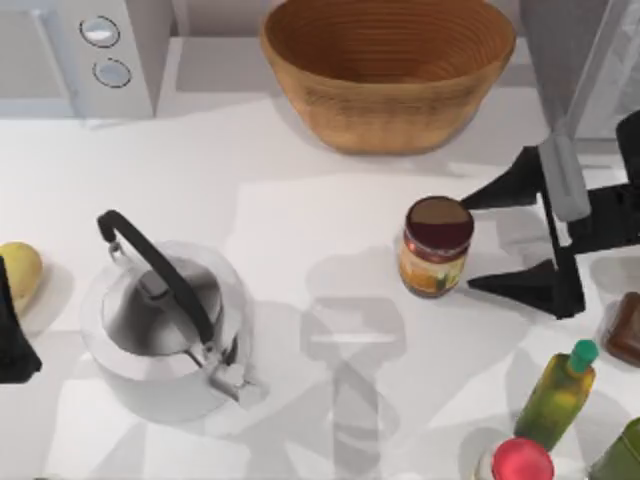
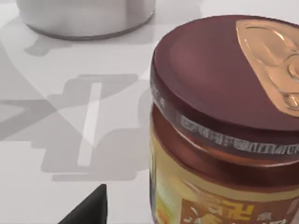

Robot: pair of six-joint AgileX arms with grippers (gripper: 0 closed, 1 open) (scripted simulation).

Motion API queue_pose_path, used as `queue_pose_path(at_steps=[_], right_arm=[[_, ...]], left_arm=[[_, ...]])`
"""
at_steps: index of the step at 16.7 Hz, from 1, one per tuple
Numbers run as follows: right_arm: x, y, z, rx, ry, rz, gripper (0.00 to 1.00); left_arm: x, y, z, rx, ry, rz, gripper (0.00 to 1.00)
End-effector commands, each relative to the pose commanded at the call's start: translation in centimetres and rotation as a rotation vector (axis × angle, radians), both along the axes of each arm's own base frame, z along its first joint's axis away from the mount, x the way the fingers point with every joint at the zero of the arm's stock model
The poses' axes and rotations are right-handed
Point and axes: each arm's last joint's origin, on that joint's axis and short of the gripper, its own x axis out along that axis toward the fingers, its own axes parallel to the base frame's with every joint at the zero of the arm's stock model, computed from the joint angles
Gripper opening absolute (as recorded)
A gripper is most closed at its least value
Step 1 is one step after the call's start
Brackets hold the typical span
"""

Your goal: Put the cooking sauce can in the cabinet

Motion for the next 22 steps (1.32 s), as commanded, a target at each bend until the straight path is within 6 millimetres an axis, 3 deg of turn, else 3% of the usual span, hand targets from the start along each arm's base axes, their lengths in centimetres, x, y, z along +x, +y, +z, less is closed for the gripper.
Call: queue_pose_path(at_steps=[2, 9, 22], right_arm=[[0.2, -0.1, -0.8, 0.017, 0.006, 0.008, 1.00], [0.2, 0.0, -0.8, 0.017, 0.007, 0.007, 1.00], [0.3, 5.6, -2.6, 0.018, 0.006, 0.009, 1.00]], left_arm=[[0.0, 0.0, 0.0, 0.000, 0.000, 0.000, 1.00], [0.0, 0.0, 0.0, 0.000, 0.000, 0.000, 1.00], [0.0, 0.0, 0.0, 0.000, 0.000, 0.000, 1.00]])
